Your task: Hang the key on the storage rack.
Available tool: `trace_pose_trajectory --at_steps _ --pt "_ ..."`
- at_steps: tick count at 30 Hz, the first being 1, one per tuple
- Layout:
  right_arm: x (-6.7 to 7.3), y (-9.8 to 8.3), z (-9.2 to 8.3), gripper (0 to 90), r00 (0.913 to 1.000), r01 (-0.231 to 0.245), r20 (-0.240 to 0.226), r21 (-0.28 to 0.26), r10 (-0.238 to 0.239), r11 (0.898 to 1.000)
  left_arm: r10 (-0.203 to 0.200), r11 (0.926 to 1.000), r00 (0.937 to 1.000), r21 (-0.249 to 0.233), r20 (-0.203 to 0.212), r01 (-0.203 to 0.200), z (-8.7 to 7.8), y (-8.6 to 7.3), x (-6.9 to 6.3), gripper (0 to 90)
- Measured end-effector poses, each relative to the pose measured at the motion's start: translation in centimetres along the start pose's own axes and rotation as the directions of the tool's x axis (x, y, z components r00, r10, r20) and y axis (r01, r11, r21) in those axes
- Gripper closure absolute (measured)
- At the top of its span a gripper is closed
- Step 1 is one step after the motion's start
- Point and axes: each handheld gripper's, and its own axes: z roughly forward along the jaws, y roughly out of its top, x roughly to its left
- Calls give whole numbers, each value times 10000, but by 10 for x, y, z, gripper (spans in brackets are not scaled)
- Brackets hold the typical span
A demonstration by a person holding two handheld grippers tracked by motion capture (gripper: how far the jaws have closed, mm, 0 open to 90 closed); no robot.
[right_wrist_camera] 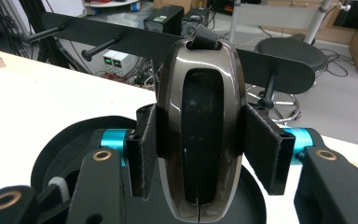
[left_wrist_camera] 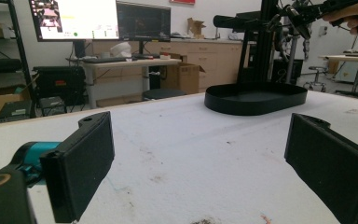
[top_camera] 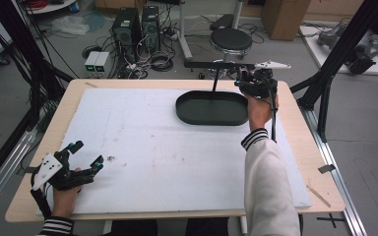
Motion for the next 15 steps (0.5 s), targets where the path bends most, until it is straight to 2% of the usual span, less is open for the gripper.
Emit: trace_pose_trajectory --at_steps 15 --pt "3 -18 8 480 9995 267 -195 613 -255 9978 21 10000 10000 -3 7 -21 0 0 0 86"
